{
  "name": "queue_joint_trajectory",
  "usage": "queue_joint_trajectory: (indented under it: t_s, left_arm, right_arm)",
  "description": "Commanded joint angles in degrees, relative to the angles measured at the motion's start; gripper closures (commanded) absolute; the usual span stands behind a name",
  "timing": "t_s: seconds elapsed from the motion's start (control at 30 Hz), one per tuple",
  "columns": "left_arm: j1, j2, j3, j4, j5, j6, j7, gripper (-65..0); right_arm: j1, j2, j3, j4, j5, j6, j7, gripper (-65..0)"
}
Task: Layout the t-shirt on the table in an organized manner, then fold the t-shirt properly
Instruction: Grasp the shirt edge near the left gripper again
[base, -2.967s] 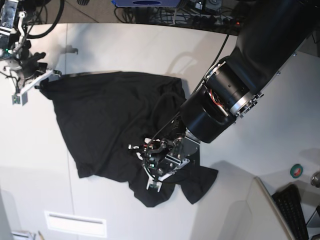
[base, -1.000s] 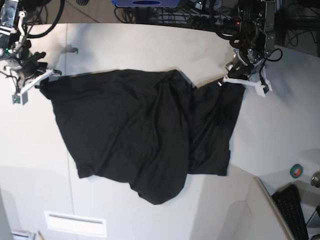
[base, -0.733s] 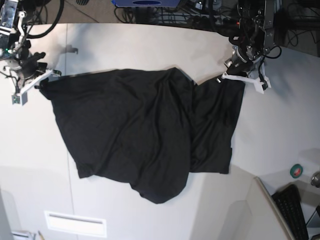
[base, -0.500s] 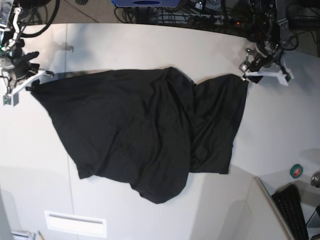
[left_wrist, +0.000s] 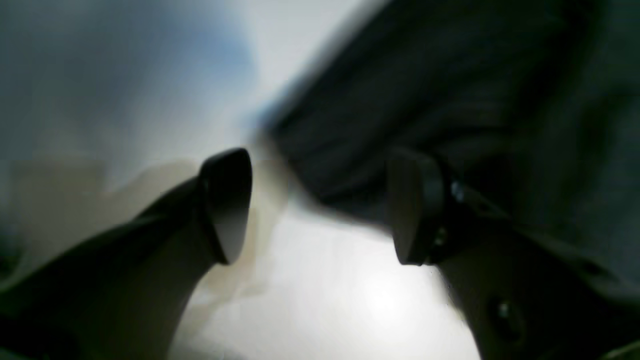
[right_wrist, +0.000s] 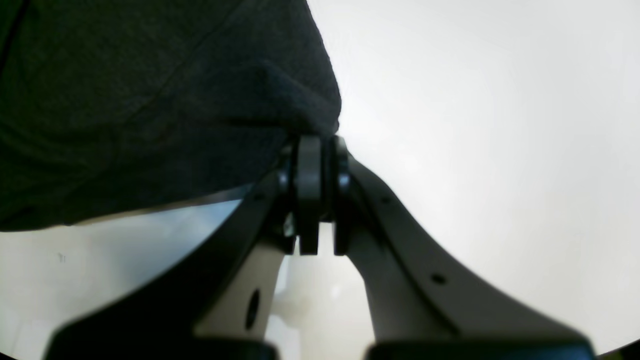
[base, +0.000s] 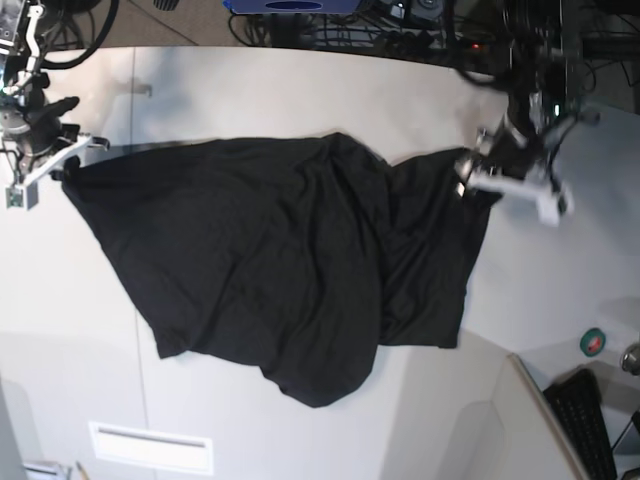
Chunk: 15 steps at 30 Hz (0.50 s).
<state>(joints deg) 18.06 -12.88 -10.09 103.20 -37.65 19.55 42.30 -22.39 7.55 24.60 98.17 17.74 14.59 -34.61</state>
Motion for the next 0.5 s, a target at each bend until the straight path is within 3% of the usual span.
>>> queue_joint_trajectory:
  t_s: [0.0, 0.07, 0.13, 0.23, 0.37, 0.47]
  left_arm:
    - [-3.95, -0.35, -0.59, -0.74, 0.51, 0.62, 3.28, -41.0]
    - [-11.16, 1.76, -1.74, -5.48, 0.68, 0.62, 11.89, -40.5]
    - [-17.67, 4.05, -3.58, -10.76, 1.03, 0.62, 17.08, -40.3]
    - [-23.65, 6.25, -5.34, -17.18, 1.12, 1.42, 18.05, -40.2]
    - [-28.48, 6.60, -3.14, -23.42, 1.12, 10.91, 17.70, -40.0]
    - [-30.06, 6.16, 0.11, -25.26, 1.12, 14.16, 14.97, -40.0]
  right_arm:
    - [0.37, 0.49, 0.24, 0.95, 0.42, 0.05, 1.34, 0.0]
    - [0.37, 0.49, 0.15, 0.95, 0.42, 0.05, 1.34, 0.0]
    - [0.37, 0.49, 0.06, 0.95, 0.42, 0.05, 1.34, 0.0]
    - [0.11, 0.40, 0.06, 0.95, 0.42, 0.05, 1.34, 0.0]
    - [0.02, 0.40, 0.15, 0.95, 0.42, 0.05, 1.34, 0.0]
    - [0.02, 0.40, 0.24, 0.95, 0.42, 0.05, 1.34, 0.0]
